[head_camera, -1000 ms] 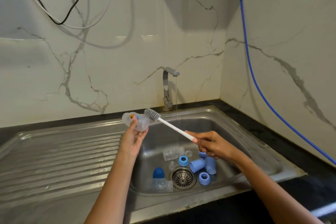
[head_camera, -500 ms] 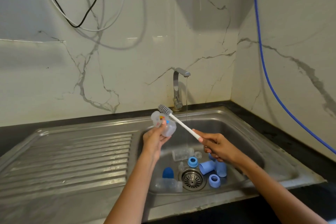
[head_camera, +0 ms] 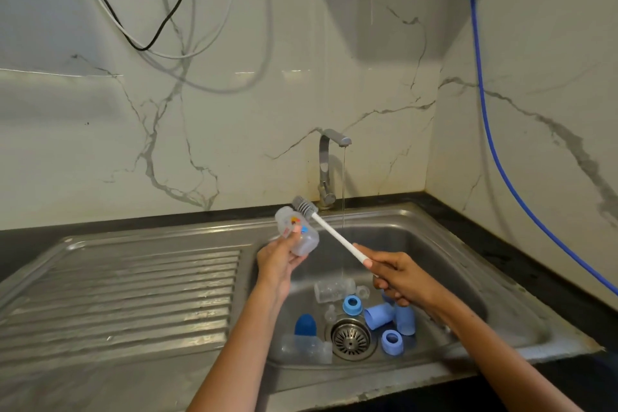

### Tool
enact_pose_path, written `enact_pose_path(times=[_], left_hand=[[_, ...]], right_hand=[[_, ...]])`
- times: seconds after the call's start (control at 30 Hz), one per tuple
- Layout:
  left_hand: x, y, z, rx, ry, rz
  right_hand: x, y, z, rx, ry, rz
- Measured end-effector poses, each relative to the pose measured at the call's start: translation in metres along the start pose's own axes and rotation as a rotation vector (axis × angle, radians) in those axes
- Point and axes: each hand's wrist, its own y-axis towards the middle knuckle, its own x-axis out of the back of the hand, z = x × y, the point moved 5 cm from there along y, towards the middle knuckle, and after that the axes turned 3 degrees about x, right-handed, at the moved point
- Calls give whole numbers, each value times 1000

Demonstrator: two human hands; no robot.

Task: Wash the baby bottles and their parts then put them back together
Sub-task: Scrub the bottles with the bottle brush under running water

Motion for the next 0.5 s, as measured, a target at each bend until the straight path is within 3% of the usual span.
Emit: enact_pose_path(times=[0.13,0.33,0.5], left_hand=[[22,9,-10,1,-157,-36],[-2,2,1,76,-74,131],[22,14,-13,44,-347,78]], right_hand=[[12,-8,-5,-64,13,116],[-3,6,1,-33,-14,-3],[10,-9,0,-111,-5,160]])
